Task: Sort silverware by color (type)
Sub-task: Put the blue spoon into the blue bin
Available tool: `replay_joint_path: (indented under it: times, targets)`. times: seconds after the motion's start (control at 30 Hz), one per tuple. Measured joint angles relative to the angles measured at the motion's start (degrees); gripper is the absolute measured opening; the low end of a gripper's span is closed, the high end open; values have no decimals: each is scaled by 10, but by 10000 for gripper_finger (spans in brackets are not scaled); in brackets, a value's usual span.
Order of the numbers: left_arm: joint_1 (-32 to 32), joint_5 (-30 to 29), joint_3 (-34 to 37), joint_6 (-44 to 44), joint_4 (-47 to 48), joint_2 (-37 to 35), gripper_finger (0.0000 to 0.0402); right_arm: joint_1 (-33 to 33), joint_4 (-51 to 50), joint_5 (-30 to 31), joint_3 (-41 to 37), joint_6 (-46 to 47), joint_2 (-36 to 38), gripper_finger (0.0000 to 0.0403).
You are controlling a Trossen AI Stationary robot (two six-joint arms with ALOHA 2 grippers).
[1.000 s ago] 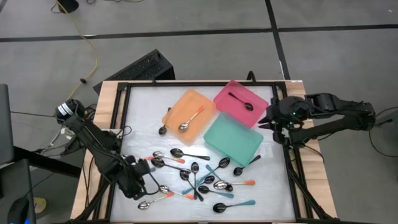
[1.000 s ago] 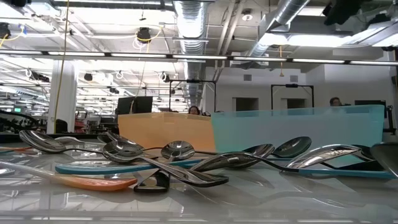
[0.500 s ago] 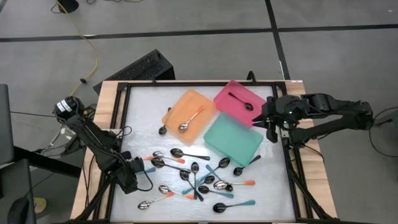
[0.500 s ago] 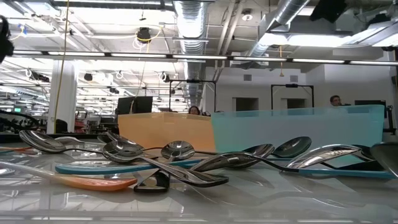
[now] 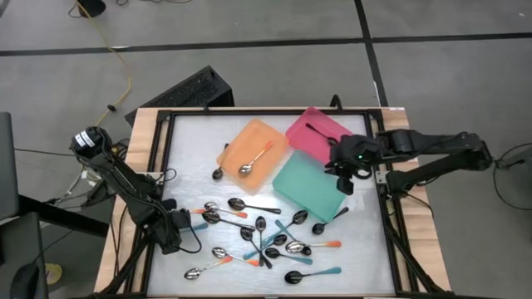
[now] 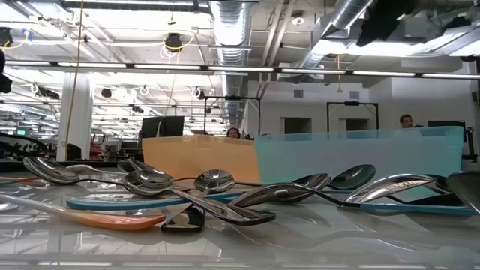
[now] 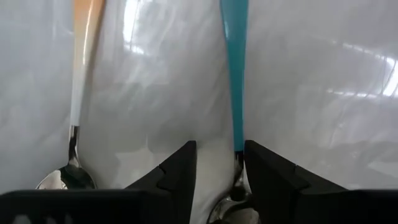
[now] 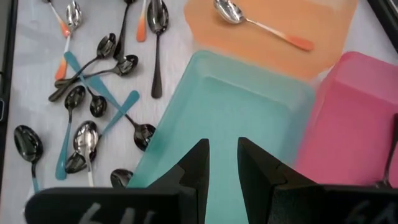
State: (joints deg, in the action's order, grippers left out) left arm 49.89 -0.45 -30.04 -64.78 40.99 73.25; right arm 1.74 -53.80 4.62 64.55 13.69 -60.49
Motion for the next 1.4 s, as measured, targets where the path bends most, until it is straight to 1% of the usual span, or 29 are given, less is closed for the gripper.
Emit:
replay_joint_path:
  times: [0.1,0.17,0.27,0.33,0.53,0.63,0.87,0.93,1.0,1.17,1.23,1.3,1.33,1.4]
  targets:
    - [0,1,2,18,-2,-3,109,0,8,-1,0,0,-10,93]
    - [0,0,3,15,0,-6,83,0,7,-2,0,2,-14,93]
    - [0,-2,5,0,-1,-16,29,0,8,-2,0,12,-17,93]
    - [0,-3,5,-16,-4,-21,9,1,8,-2,0,13,-17,93]
    - [-1,-4,8,-66,-24,-40,3,1,8,-3,0,10,-16,93]
    - [0,-9,5,-99,-70,-58,2,1,7,-4,0,-1,-16,93]
    - [0,-64,6,-166,-138,-91,1,1,15,-4,0,-31,-15,93]
    - [-1,-94,5,-187,-161,-105,1,1,32,-4,0,-38,-8,93]
    - [-2,-142,-4,-205,-168,-121,0,1,56,-4,0,-46,-1,93]
    - [-7,-311,-42,-214,-167,-162,0,1,108,-4,1,-54,21,93]
    - [-17,-376,-58,-193,-167,-177,0,-2,127,-3,0,-62,27,93]
    - [-36,-425,-75,-152,-170,-191,0,-4,170,-3,1,-70,30,93]
    - [-49,-443,-84,-125,-175,-196,0,-5,187,-3,0,-73,30,93]
    - [-83,-456,-101,-58,-194,-201,0,-12,247,-3,0,-80,25,93]
